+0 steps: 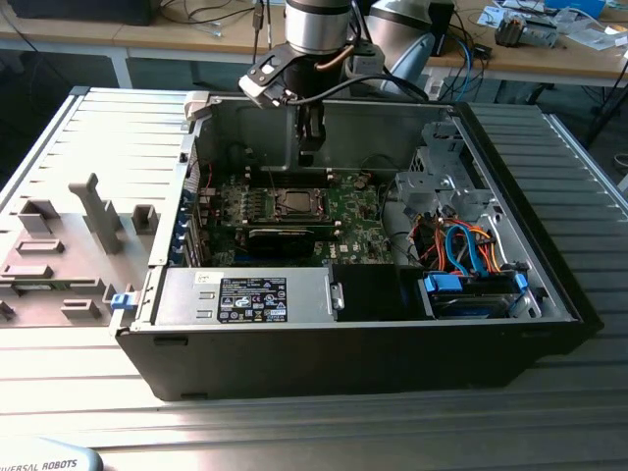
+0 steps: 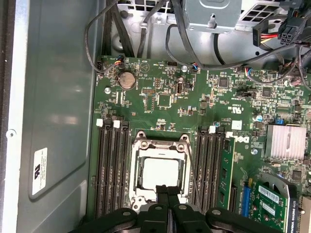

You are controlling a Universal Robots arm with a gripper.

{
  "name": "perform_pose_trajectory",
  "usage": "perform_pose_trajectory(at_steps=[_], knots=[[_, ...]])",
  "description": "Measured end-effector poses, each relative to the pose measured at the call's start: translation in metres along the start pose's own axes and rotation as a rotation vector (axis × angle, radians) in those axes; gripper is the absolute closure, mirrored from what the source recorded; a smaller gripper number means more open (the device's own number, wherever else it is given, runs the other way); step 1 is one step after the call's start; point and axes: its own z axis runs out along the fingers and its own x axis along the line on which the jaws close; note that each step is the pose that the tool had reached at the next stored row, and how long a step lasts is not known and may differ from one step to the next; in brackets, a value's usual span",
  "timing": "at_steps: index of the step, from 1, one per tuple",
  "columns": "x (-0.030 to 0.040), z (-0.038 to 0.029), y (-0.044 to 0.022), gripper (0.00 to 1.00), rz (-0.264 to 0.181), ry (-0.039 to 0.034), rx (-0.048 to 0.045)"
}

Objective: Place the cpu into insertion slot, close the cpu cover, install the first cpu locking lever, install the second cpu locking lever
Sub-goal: 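Close the cpu cover, then install the first cpu locking lever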

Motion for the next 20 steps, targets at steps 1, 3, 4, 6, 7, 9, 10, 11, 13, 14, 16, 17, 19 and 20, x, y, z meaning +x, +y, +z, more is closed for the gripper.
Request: perform_pose_trajectory(at_steps=[1, 3, 4, 6, 7, 9, 10, 11, 13, 14, 16, 17, 19, 20], knots=[[0.0000, 0.0000, 0.0000, 0.89, 0.000, 0.0000, 0.0000], [0.0000, -0.0001, 0.0000, 0.89, 0.000, -0.0001, 0.0000], [0.0000, -0.0001, 0.0000, 0.89, 0.000, 0.0000, 0.0000], [0.0000, -0.0001, 0.0000, 0.89, 0.000, 0.0000, 0.0000], [0.0000, -0.0001, 0.0000, 0.89, 0.000, -0.0001, 0.0000], [0.0000, -0.0001, 0.0000, 0.89, -0.002, -0.0001, -0.0001], [0.0000, -0.0001, 0.0000, 0.89, -0.009, -0.0002, -0.0004], [0.0000, -0.0001, 0.0000, 0.89, -0.018, -0.0003, -0.0007], [0.0000, -0.0001, 0.0000, 0.89, -0.028, -0.0005, -0.0011], [0.0000, -0.0001, 0.0000, 0.89, -0.033, -0.0007, -0.0013], [0.0000, -0.0001, 0.0000, 0.89, -0.045, -0.0009, -0.0018], [0.0000, -0.0001, 0.0000, 0.89, -0.056, -0.0010, -0.0023], [0.0000, -0.0001, 0.0000, 0.89, -0.076, -0.0014, -0.0030], [0.0000, -0.0001, 0.0000, 0.89, -0.081, -0.0015, -0.0033]])
